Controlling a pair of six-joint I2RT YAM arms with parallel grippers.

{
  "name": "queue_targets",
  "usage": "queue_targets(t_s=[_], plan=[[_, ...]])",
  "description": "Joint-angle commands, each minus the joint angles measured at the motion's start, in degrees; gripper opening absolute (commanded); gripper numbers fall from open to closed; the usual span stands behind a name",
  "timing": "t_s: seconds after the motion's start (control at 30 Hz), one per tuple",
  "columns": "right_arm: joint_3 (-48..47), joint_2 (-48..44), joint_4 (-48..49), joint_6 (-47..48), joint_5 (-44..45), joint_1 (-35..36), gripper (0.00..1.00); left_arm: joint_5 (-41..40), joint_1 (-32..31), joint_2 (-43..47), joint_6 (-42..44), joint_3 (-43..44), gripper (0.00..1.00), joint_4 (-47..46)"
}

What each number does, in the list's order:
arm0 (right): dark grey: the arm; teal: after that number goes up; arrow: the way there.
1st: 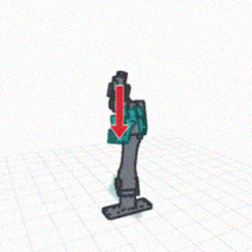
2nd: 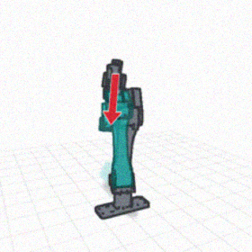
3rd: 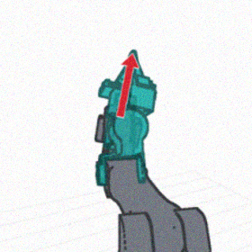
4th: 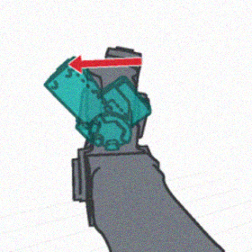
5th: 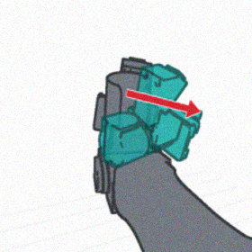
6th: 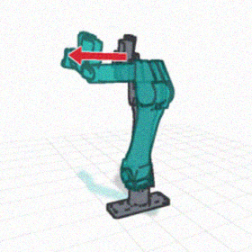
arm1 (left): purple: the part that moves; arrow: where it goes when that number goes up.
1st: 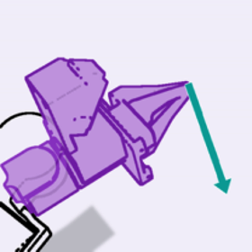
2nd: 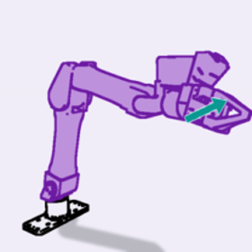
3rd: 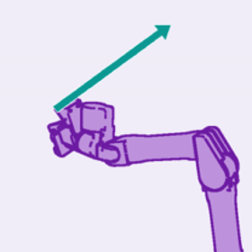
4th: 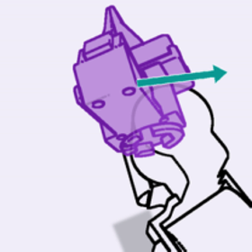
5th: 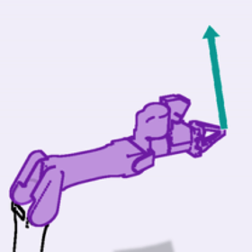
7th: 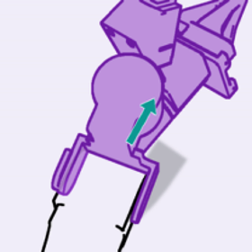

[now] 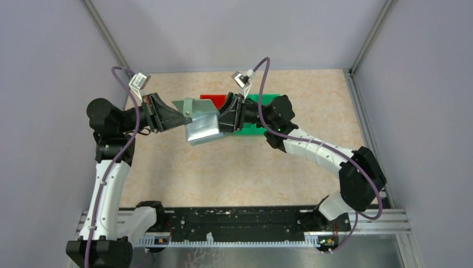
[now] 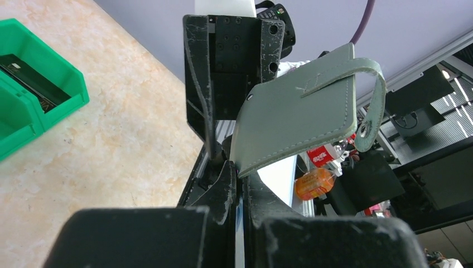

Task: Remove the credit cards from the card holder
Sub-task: Remove the credit card from the card holder.

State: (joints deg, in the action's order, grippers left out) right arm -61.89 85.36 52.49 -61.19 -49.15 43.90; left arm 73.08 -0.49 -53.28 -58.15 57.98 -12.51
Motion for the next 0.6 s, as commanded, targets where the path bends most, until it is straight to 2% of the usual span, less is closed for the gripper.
queue_targets(t_s=[0.0,0.07,0.13,0.23,0.4,0.47,0.57], plan=[[-2.2,-0.8,8.6,-4.8,3.4,0.7,0.37,-0.6,0.1,1.0,7.4,-0.1,0.05,5.0],[-1.6,-0.9,9.2,-6.1,4.3,0.7,0.27,-0.9,0.1,0.6,12.6,1.4,0.19,8.9],[-0.8,-1.3,8.4,-6.2,4.3,0.7,0.19,-0.6,0.1,0.3,16.3,3.3,0.40,11.0],[0.4,-2.7,4.4,-4.0,4.4,0.5,0.11,1.0,0.1,0.2,20.9,7.0,0.59,13.5],[0.8,-3.6,-1.7,-1.8,5.0,0.0,0.00,3.8,0.1,3.1,31.0,9.4,0.77,15.2],[0.3,-3.2,-2.5,-2.5,5.0,-0.1,0.00,4.5,0.1,5.9,41.9,8.5,0.86,17.6],[-1.2,-2.2,-3.2,-3.9,4.5,0.0,0.00,2.8,0.1,10.1,56.6,6.6,0.90,22.9]])
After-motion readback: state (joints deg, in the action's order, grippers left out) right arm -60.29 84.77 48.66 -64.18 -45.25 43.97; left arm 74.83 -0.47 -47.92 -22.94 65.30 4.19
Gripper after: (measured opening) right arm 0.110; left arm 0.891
